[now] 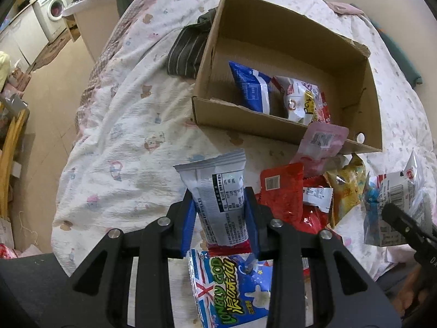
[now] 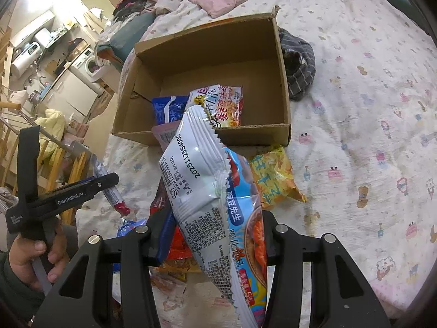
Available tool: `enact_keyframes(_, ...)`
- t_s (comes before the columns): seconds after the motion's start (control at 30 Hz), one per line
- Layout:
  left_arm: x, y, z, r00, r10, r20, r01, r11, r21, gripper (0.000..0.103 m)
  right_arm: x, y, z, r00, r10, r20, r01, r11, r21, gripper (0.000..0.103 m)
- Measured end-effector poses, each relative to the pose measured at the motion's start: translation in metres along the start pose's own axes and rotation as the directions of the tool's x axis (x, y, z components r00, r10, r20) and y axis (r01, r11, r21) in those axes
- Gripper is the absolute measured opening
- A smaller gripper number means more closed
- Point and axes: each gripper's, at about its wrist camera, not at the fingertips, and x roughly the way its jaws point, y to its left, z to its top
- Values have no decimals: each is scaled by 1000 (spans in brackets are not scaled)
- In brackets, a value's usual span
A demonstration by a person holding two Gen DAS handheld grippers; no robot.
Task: Organize snacks
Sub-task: 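Grasp the white snack bar with the left gripper while the right grasps the white noodle bag, then carry the white bar and white noodle bag over the box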
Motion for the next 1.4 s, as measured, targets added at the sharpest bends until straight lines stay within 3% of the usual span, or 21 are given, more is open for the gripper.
enact_keyframes(0.17,0,-1,1,1000,7,10,-7,1000,2,29,-4,-2,0,1000,0,16,0,1000,5,50)
enact_keyframes(0.6,-32,-16,-1,988,-6,154,-7,997,81,29,-29,-2,3,992,43,117,-43,999,4,50)
enact_keyframes(0.9,-40,-25,-1,976,1,216,-30,991,132,29,-25,2,9,992,46,115,-47,999,1,50)
enact_keyframes(1.07,-43,-25,8,980,-20,200,-7,991,133,29,-34,5,16,984,97,152,-98,995,-1,50)
enact_keyframes(1.4,-61,-25,44,969,-37,243,3,990,138,29,-48,2,48,964,151,221,-158,987,14,50)
